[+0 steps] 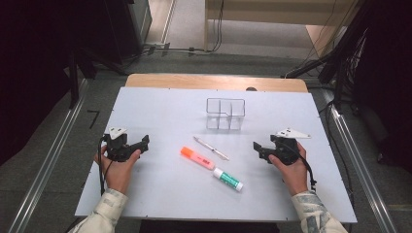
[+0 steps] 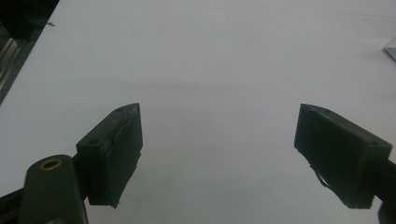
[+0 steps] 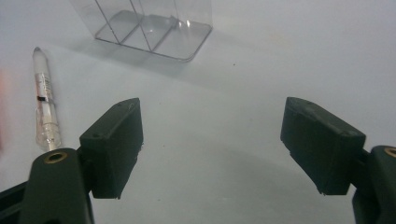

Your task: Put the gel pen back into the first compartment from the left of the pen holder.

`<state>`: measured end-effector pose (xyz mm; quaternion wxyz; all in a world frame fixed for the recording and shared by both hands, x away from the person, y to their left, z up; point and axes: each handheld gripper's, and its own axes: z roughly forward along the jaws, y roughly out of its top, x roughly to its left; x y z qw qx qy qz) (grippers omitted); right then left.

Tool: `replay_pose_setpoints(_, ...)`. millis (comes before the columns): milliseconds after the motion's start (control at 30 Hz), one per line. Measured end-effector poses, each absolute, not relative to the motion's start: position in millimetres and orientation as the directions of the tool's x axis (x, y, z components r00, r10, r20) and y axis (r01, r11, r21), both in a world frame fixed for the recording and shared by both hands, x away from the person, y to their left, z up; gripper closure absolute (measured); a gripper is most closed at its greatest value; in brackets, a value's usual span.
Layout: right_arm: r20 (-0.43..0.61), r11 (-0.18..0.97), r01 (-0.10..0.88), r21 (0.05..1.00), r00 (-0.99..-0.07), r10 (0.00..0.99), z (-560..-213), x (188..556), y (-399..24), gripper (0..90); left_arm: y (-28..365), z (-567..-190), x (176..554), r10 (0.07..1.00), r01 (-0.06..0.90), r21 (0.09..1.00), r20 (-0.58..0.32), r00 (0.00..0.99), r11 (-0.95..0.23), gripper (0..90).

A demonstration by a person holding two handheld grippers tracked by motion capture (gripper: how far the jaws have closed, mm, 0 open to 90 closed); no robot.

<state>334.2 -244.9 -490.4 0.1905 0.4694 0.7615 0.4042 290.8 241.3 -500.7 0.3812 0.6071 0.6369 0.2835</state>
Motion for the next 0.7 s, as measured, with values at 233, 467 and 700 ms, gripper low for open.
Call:
replay_pose_setpoints(233,0.089,0.241,0.554,0.797,-0.502,0.86,-490,336,-239,20.0,243,-501,292,0.99,0.55,0.828,-0.143,0.018,0.109,16.6)
replay_pose_setpoints(467,0.084,0.263,0.547,0.794,-0.528,0.845,-491,337,-228,20.4,242,-502,293,0.99,0.554,0.825,-0.141,0.017,0.108,16.6)
replay_pose_setpoints(700,0.08,0.284,0.537,0.794,-0.555,0.828,-491,338,-216,21.1,241,-503,293,0.99,0.557,0.823,-0.14,0.019,0.106,16.6)
